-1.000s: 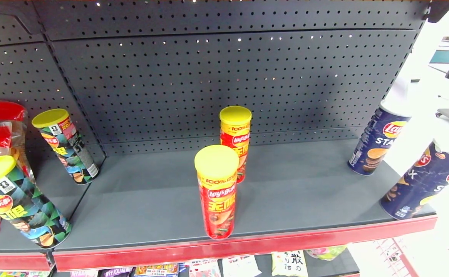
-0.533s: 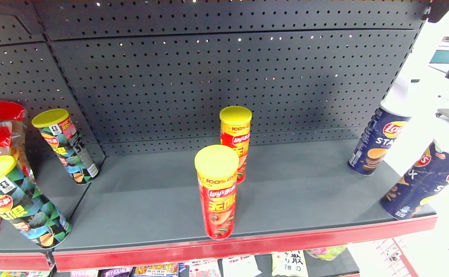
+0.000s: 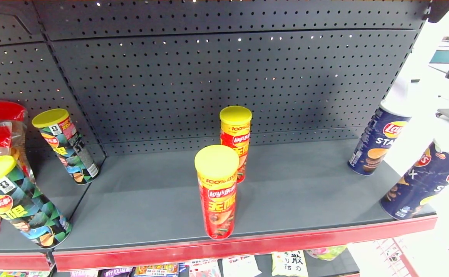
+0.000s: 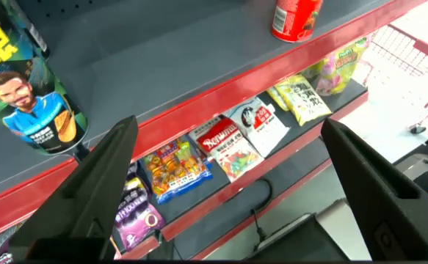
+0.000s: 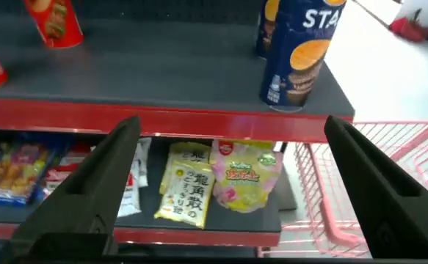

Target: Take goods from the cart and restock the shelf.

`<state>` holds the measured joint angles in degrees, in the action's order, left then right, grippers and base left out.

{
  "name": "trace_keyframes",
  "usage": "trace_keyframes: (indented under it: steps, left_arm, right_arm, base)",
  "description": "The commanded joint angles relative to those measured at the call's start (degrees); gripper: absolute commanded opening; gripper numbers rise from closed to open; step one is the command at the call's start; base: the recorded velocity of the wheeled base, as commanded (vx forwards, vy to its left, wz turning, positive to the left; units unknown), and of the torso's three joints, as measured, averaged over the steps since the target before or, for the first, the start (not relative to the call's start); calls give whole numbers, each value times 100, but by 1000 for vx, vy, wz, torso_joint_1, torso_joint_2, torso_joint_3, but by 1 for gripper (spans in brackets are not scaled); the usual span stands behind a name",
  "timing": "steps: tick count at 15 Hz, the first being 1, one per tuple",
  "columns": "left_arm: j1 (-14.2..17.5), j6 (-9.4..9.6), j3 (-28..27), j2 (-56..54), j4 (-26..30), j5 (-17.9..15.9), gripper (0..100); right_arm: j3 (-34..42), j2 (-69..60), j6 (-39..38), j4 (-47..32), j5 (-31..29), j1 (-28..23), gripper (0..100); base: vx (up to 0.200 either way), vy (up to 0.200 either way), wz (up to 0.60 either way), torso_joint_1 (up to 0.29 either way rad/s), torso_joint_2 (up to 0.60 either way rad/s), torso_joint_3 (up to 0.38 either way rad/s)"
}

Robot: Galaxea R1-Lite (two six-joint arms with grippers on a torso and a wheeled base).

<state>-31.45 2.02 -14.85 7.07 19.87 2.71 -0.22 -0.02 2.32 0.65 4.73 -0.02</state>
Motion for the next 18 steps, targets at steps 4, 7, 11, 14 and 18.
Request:
trace_keyframes:
  steps: [4, 7, 11, 14, 18]
  left_arm:
    - [-1, 9, -132, 242, -1, -235, 100]
    - [-1, 9, -88, 260, -1, -235, 100]
    - [-1, 9, -80, 304, -1, -244, 100]
    - [-10, 17, -97, 541, -45, -376, 100]
    - [-10, 70, -141, 1552, -836, -543, 100]
  right_arm:
    - [22, 2, -258, -29, -447, -6, 100]
    - [22, 2, -258, -29, -447, -6, 100]
    - [22, 2, -267, -29, -438, -6, 100]
    - [22, 2, -267, -29, -438, -6, 100]
    - [22, 2, -267, -29, -438, -6, 100]
  base:
    - [0, 0, 0, 0, 0, 0]
    - [0, 0, 200, -1, 2, -1]
    - [0, 0, 300, -2, 0, 1]
    - [0, 0, 0, 0, 0, 0]
    - [0, 0, 0, 0, 0, 0]
